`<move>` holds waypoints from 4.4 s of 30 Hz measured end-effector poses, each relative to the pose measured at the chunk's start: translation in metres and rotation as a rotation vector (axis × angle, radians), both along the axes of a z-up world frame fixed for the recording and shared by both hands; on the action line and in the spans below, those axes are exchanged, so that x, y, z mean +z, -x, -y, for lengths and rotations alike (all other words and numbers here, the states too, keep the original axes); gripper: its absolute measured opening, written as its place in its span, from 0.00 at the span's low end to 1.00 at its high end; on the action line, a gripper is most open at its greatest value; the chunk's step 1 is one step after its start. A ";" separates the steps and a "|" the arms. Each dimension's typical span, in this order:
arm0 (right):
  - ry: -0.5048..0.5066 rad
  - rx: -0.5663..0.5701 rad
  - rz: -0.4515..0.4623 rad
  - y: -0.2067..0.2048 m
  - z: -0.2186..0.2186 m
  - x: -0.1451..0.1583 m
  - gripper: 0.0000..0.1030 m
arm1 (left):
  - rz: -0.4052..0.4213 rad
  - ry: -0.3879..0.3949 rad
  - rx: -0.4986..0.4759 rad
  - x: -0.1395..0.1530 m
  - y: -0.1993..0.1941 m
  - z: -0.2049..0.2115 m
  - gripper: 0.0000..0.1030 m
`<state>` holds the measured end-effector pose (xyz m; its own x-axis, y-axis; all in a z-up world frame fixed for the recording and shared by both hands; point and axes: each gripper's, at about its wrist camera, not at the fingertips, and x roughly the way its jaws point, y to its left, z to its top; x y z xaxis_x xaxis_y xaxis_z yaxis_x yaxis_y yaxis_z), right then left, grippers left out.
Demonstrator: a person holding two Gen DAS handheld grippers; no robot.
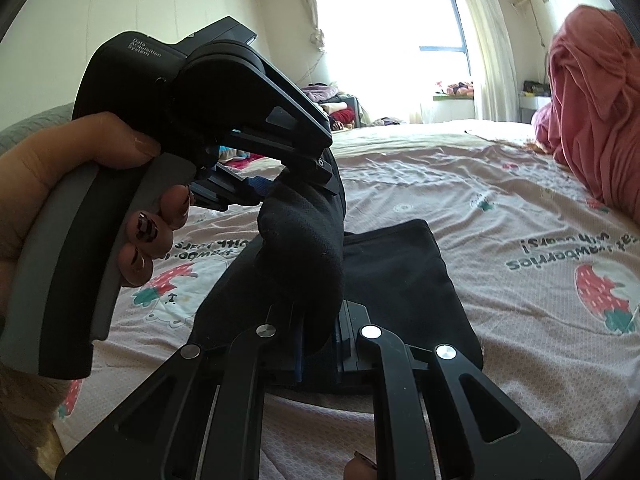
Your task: Fold small clothes
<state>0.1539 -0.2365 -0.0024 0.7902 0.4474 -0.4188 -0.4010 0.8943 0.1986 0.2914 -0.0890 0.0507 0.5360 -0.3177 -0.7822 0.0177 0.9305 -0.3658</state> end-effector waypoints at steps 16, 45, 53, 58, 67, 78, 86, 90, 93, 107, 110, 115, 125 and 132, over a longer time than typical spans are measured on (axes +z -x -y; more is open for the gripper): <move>-0.140 -0.036 -0.226 -0.026 0.032 -0.026 0.09 | -0.085 -0.012 -0.027 -0.037 -0.023 0.026 0.38; -0.306 0.085 -0.511 -0.084 0.077 -0.023 0.58 | 0.058 -0.017 0.129 -0.013 0.040 -0.053 0.72; -0.172 0.158 -0.621 -0.159 0.054 -0.025 0.61 | 0.053 -0.119 0.078 -0.033 0.055 -0.043 0.73; -0.096 0.158 -0.621 -0.186 0.037 -0.029 0.34 | 0.049 -0.191 0.056 -0.045 0.060 -0.035 0.75; -0.099 0.247 -0.457 -0.187 0.039 -0.007 0.18 | 0.034 -0.182 0.080 -0.056 0.059 -0.041 0.76; -0.013 0.158 -0.444 -0.175 0.045 -0.035 0.33 | 0.034 -0.149 0.082 -0.068 0.067 -0.036 0.77; 0.026 0.106 -0.346 -0.126 0.057 0.000 0.62 | 0.052 -0.156 0.079 -0.064 0.076 -0.039 0.77; 0.043 0.115 -0.346 -0.100 0.061 0.000 0.63 | 0.064 -0.163 0.075 -0.061 0.081 -0.039 0.77; 0.042 0.109 -0.377 -0.091 0.064 -0.008 0.63 | 0.069 -0.154 0.074 -0.059 0.085 -0.040 0.77; 0.098 0.013 -0.360 -0.067 0.070 -0.024 0.54 | 0.079 -0.172 0.033 -0.057 0.104 -0.031 0.79; 0.134 -0.027 -0.264 -0.044 0.069 -0.004 0.82 | 0.100 -0.171 0.033 -0.051 0.112 -0.032 0.80; 0.128 -0.057 -0.154 -0.010 0.073 0.019 0.93 | 0.148 -0.176 0.035 -0.039 0.130 -0.034 0.89; 0.099 -0.076 -0.045 0.048 0.076 0.044 0.96 | 0.218 -0.234 0.013 -0.019 0.181 -0.041 0.91; 0.099 -0.081 -0.060 0.077 0.063 0.040 0.96 | 0.247 -0.250 0.012 -0.016 0.213 -0.045 0.91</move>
<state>0.0768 -0.2991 0.0379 0.7944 0.3370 -0.5053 -0.3163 0.9398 0.1295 0.0786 -0.0444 0.0345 0.7215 -0.1252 -0.6810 0.0657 0.9915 -0.1127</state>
